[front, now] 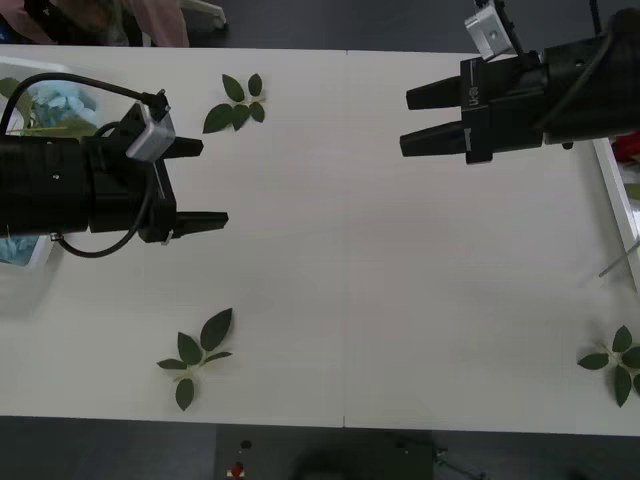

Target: Put the red flowers into the right box and the blue flowers into the left box

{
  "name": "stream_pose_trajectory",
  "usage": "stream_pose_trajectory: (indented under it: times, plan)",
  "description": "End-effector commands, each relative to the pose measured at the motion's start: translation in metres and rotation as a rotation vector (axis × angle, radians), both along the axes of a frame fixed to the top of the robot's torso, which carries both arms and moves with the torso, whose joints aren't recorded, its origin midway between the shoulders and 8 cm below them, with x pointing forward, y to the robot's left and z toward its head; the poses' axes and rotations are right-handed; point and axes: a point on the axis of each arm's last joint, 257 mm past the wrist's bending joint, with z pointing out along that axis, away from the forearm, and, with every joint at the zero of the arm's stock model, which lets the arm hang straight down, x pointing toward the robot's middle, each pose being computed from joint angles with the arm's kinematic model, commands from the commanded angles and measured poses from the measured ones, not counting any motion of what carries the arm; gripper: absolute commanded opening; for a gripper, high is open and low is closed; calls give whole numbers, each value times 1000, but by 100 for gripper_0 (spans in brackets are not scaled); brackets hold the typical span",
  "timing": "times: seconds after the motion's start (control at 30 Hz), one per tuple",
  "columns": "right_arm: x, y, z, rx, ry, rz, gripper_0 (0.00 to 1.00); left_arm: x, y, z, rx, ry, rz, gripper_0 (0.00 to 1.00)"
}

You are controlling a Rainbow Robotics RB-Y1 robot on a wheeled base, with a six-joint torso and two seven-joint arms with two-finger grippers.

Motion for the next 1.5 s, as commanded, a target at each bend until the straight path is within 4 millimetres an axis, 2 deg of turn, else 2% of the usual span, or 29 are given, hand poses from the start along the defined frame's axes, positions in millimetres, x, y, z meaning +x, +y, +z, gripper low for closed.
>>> stream_pose_trajectory:
  times: [0.03, 0.17, 0.37, 1.13, 1.5]
  plan:
    - [2, -13, 10, 3, 5, 13, 81, -12, -21, 38, -51, -44, -26, 100]
    - [-4, -11, 5, 9, 16, 17, 81, -34, -47, 55, -120, -41, -75, 100]
    - [-6, -10, 5, 15, -8, -10, 81, -40, -58, 58, -151, -45, -96, 100]
    - [-7, -11, 8, 25, -3, -13, 81, -39, -59, 58, -157, -48, -96, 100]
    - [3, -11, 2, 35, 10, -34, 83, -39, -59, 58, -157, -48, -96, 100]
